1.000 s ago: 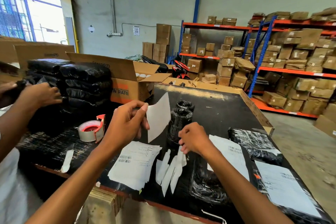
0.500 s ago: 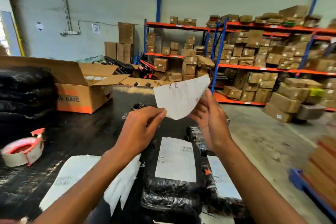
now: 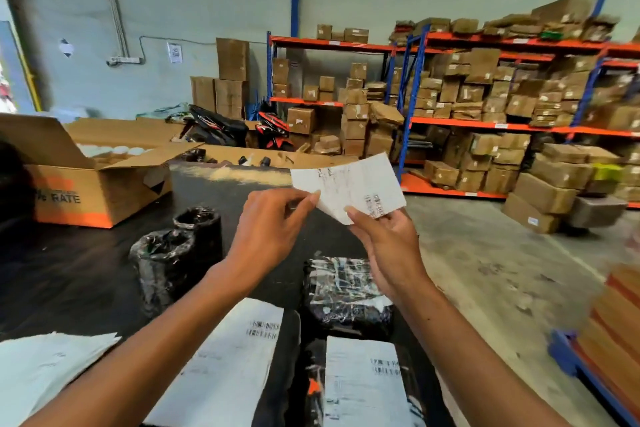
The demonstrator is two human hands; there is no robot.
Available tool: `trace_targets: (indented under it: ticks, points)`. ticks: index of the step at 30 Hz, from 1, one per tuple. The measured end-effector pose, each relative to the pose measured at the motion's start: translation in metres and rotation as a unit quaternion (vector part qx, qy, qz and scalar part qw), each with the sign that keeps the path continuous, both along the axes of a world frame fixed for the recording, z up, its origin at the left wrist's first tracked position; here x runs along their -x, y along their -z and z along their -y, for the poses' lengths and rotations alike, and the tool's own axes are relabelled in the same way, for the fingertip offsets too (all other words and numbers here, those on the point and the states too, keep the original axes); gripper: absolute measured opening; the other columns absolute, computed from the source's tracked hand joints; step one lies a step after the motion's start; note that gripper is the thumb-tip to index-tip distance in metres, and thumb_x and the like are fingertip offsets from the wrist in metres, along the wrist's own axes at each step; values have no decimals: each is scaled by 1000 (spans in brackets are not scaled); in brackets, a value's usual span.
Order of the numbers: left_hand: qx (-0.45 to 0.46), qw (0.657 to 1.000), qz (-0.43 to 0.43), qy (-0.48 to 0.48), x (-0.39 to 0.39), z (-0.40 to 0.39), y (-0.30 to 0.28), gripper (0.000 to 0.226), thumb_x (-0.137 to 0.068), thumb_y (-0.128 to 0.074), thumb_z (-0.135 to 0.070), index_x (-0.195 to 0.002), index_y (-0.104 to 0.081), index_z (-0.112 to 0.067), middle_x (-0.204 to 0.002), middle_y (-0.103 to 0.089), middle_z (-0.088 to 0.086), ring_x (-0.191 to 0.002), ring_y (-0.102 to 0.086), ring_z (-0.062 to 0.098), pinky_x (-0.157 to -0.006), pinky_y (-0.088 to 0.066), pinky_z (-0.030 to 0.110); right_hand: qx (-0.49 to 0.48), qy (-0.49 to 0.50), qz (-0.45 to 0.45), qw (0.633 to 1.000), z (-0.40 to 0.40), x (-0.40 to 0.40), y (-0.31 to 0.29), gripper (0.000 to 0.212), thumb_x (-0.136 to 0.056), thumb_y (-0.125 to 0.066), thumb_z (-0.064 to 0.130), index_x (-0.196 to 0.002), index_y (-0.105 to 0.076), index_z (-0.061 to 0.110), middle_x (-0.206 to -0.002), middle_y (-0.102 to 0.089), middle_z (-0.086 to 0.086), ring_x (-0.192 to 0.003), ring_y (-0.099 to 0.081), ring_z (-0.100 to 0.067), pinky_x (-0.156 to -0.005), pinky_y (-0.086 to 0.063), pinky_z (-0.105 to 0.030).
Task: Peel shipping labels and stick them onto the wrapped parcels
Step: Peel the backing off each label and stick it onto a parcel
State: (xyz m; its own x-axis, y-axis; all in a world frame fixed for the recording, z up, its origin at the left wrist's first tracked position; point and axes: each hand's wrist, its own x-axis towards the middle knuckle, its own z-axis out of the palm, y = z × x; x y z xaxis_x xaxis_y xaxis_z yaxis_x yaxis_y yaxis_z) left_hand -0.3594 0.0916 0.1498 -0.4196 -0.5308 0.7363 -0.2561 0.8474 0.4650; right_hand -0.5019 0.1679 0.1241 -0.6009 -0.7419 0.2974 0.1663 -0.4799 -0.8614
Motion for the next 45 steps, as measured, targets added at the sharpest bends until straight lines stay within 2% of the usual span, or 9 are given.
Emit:
trace_targets:
  ticks: [5,10,13,17,23,27,30,36,45]
  points:
    - [-155,983,87,39,15,-1,-4,42,-84,-60,-52,-114,-63,-22,-70,-74,-2,-57,-70,8,-73,-58,28,-49,17,46,998,16,47,2,38,-84,-58,-14,-111,-55,12,-110,-66,-2,-94,-64,-12,-73,-54,-26]
    - [-218,973,70,-39,39,32,-10,50,-83,-62,-53,-118,-62,-18,-95,-71,-3,-85,-66,10,-72,-53,22,-140,-34,23,989,30,84,7,73,-79,-66,-10,-141,-34,12,-111,-69,-13,-102,-67,-30,-91,-53,-51]
    - [-351,927,123,36,61,49,3,34,-84,-68,-40,-105,-70,-14,-94,-74,-1,-83,-68,13,-83,-57,30,-172,-16,2,985,35,99,15,74,-78,-69,-7,-140,-36,15,-102,-71,-10,-93,-70,-28,-85,-56,-48]
    - [-436,894,90,42,92,61,30,17,-83,-72,-13,-94,-69,-1,-90,-74,12,-69,-64,14,-64,-54,25,-223,2,-40,974,45,114,42,69,-77,-72,-5,-135,-40,13,-96,-72,-7,-87,-70,-25,-81,-56,-43]
    - [-443,882,160,-23,112,79,74,10,-77,-76,-3,-77,-66,-1,-75,-70,17,-55,-61,20,-48,-49,24,-325,-23,-153,933,52,121,81,57,-79,-68,-6,-128,-43,10,-90,-66,-6,-79,-64,-14,-60,-50,-21]
    - [-452,870,193,-41,113,85,99,22,-76,-76,1,-63,-60,-8,-64,-66,15,-43,-55,19,-48,-50,28,-376,-38,-203,903,60,120,99,58,-76,-69,-6,-126,-45,10,-95,-67,-11,-88,-66,-23,-65,-53,-29]
    - [-454,866,203,-45,114,86,109,24,-76,-75,2,-64,-57,-8,-72,-67,20,-50,-57,24,-57,-53,32,-393,-32,-215,893,65,122,105,58,-74,-70,-7,-124,-46,10,-98,-67,-13,-92,-66,-26,-72,-56,-37]
    - [-430,869,238,-59,119,81,110,31,-77,-75,0,-60,-51,-9,-75,-65,18,-61,-60,27,-68,-57,35,-428,-17,-295,854,69,122,103,50,-77,-70,-1,-120,-47,11,-97,-59,-3,-83,-57,-16,-45,-39,-18]
    - [-367,876,306,-75,123,78,104,25,-78,-77,-10,-70,-53,-7,-97,-67,11,-76,-57,19,-68,-45,27,-464,-27,-288,837,67,124,103,72,-68,-78,-2,-128,-40,11,-119,-59,-9,-98,-58,-20,-63,-54,-32]
